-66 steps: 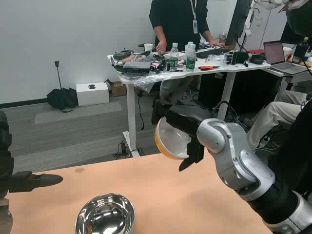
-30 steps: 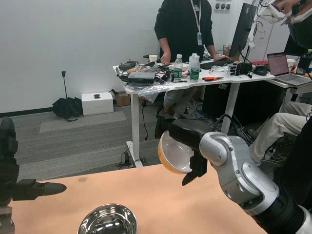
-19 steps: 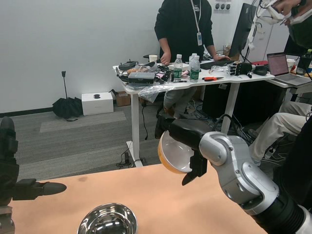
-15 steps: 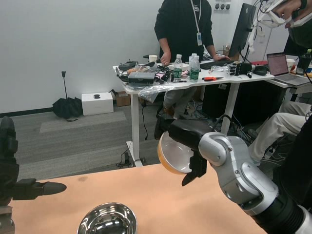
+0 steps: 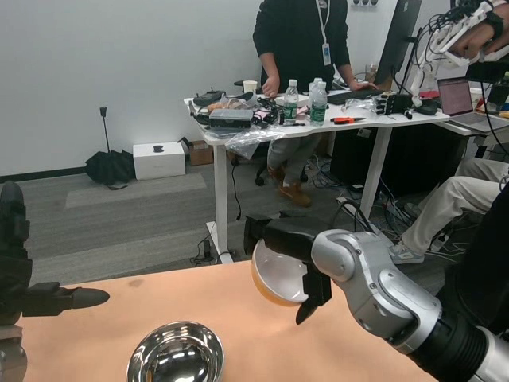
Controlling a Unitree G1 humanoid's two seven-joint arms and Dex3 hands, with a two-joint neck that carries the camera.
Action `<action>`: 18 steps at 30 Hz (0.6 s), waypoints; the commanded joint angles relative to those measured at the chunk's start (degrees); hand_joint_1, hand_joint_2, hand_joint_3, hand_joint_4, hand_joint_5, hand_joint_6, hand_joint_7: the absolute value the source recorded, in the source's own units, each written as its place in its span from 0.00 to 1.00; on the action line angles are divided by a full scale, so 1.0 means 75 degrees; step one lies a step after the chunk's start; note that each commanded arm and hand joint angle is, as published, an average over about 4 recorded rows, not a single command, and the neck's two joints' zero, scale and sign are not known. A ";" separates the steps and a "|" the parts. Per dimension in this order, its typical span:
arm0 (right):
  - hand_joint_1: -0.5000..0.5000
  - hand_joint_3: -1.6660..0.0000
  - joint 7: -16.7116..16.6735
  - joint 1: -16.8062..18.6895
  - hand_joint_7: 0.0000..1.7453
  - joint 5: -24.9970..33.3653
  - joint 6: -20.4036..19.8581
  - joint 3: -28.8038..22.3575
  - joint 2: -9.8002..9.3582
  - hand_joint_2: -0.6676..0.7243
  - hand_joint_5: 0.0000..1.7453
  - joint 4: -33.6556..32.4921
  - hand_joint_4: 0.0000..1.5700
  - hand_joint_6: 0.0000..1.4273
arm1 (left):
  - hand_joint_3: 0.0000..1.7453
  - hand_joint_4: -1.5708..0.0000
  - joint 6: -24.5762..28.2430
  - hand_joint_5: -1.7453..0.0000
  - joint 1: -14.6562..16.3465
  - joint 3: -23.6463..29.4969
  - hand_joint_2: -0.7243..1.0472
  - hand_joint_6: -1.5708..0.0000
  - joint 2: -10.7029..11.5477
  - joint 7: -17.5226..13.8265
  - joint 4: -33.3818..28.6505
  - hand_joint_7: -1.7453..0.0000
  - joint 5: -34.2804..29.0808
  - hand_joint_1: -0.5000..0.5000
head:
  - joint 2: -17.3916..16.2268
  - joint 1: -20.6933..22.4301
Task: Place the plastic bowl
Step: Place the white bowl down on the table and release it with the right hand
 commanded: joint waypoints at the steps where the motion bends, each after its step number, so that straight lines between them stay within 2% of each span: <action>1: 0.00 0.05 0.0048 0.0190 0.92 0.0108 0.0187 0.0143 -0.0255 0.05 0.94 -0.0011 0.29 0.04 | 0.01 1.00 -0.0021 1.00 0.0091 0.0040 0.35 1.00 0.0003 0.0004 -0.0092 1.00 -0.0042 0.00 | -0.0271 -0.0006; 4: 0.00 0.05 0.0075 0.0442 0.93 0.0117 0.0278 0.0216 -0.0305 0.05 0.94 0.0001 0.27 0.04 | 0.04 1.00 -0.0021 1.00 0.0088 0.0049 0.35 1.00 0.0003 0.0004 -0.0092 1.00 -0.0042 0.00 | -0.0466 0.0007; 10: 0.00 0.05 0.0089 0.0826 0.92 0.0105 0.0304 0.0501 -0.0302 0.05 0.94 0.0159 0.27 0.04 | 0.00 1.00 -0.0021 1.00 0.0085 0.0025 0.35 1.00 0.0003 0.0004 -0.0027 1.00 -0.0042 0.00 | -0.0775 0.0010; 15: 0.00 0.05 0.0089 0.1107 0.91 -0.0035 0.0298 0.0714 -0.0184 0.05 0.94 0.0449 0.26 0.04 | 0.01 1.00 -0.0021 1.00 0.0085 0.0013 0.35 1.00 0.0003 0.0004 -0.0021 1.00 -0.0042 0.00 | -0.0961 0.0010; 18: 0.00 0.08 0.0087 0.1171 0.88 -0.0126 0.0213 0.0849 -0.0076 0.05 0.94 0.0792 0.27 0.04 | 0.00 1.00 -0.0021 1.00 0.0085 0.0016 0.35 1.00 0.0003 0.0004 -0.0021 1.00 -0.0042 0.00 | -0.1007 0.0040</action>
